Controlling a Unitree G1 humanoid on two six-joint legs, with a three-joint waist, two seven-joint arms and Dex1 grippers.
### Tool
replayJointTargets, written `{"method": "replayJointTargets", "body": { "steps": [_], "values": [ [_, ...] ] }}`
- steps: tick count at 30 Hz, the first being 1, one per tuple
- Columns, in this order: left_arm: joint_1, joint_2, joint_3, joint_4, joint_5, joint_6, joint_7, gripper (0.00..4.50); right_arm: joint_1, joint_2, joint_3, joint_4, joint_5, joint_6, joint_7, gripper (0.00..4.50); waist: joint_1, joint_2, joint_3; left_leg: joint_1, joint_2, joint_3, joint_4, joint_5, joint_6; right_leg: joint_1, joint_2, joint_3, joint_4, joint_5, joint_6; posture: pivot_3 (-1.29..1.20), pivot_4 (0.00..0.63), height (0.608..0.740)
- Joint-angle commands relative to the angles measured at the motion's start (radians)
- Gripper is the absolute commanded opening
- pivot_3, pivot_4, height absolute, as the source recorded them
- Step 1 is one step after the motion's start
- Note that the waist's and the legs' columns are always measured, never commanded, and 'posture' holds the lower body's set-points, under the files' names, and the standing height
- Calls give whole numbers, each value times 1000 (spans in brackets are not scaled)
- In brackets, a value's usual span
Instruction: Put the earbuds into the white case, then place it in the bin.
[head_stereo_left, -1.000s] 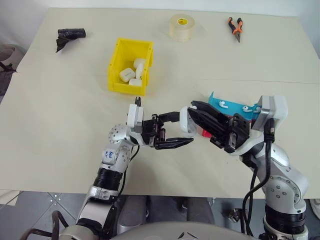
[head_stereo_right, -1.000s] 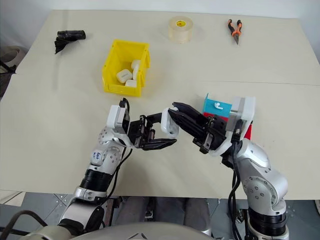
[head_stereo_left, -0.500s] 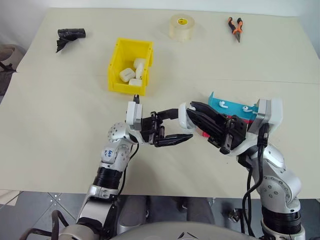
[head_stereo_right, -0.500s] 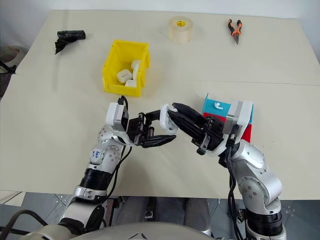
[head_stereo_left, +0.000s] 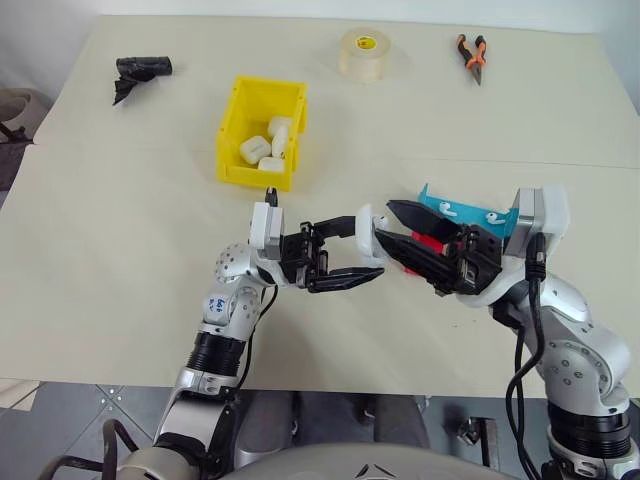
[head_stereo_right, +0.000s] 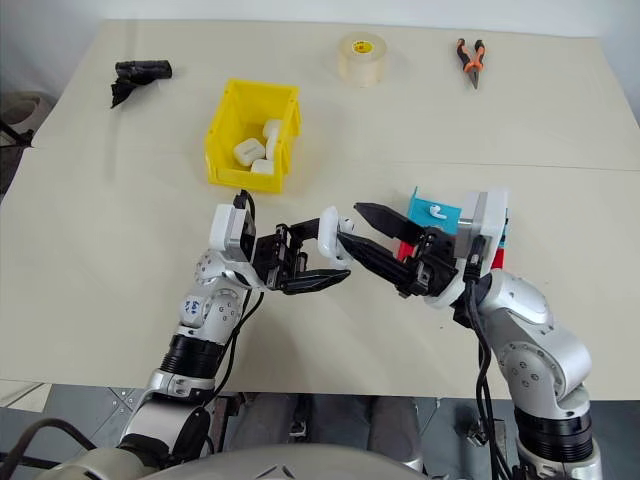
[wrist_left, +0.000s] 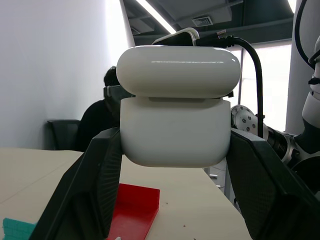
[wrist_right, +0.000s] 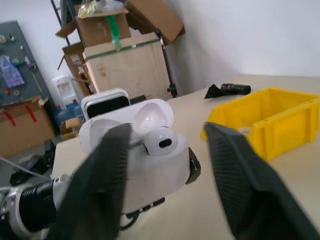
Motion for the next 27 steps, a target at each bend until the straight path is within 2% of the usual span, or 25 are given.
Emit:
{"method": "replayJointTargets", "body": {
  "steps": [1, 4, 7, 11, 16, 19, 22, 24, 27],
  "values": [
    [-7, 3, 11, -22, -4, -30, -7, 2750, 32, -76, -115, 34, -24, -30, 59, 3826, 1, 0, 0, 0, 0, 0, 0, 0, 0, 0, 0, 0, 0, 0, 0, 0, 150, 740],
    [11, 33, 22, -16, 6, -53, -22, 2750, 101, -161, -231, 124, -68, -67, 144, 3826, 2, 0, 0, 0, 0, 0, 0, 0, 0, 0, 0, 0, 0, 0, 0, 0, 150, 740],
    [22, 52, 31, -15, 8, -72, -26, 2750, 161, -217, -294, 219, -148, -140, 225, 3826, 0, 0, 0, 0, 0, 2, 0, 0, 0, 0, 0, 0, 0, 0, 0, 0, 150, 740],
    [27, 59, 41, -26, 10, -86, -8, 2750, 178, -229, -354, 360, -277, -296, 268, 3826, -1, 0, 0, 1, 0, 3, 0, 0, 0, 0, 0, 1, 0, 0, 0, 0, 150, 740],
    [24, 63, 43, -41, 14, -96, 12, 2750, 210, -238, -388, 457, -346, -420, 348, 3826, 2, 0, 0, 1, 0, 3, 0, 0, 0, 0, 0, 2, 0, 0, 0, 0, 150, 740],
    [26, 58, 44, -47, 22, -105, 42, 2750, 217, -241, -413, 475, -326, -347, 293, 3826, 0, 0, 0, 1, 0, 3, 0, 0, 0, 0, 0, 2, 0, 1, 1, 0, 150, 740],
    [35, 60, 37, -63, 23, -101, 54, 2750, 186, -268, -387, 483, -333, -306, 295, 3826, -1, 0, 0, 1, 1, 3, 0, 0, 0, 0, 0, 2, 0, 1, 1, 0, 150, 740],
    [43, 64, 32, -76, 23, -94, 59, 2750, 145, -309, -346, 480, -350, -264, 305, 4189, -4, 0, 0, 1, 1, 3, 0, 0, 0, 0, 0, 2, 0, 1, 1, 0, 150, 740],
    [53, 69, 29, -96, 22, -87, 67, 2750, 32, -408, -242, 499, -419, -152, 286, 4189, -7, 1, 0, 1, 1, 4, 0, 0, 0, 0, 0, 2, 0, 1, 1, 0, 150, 740]
  ]
}}
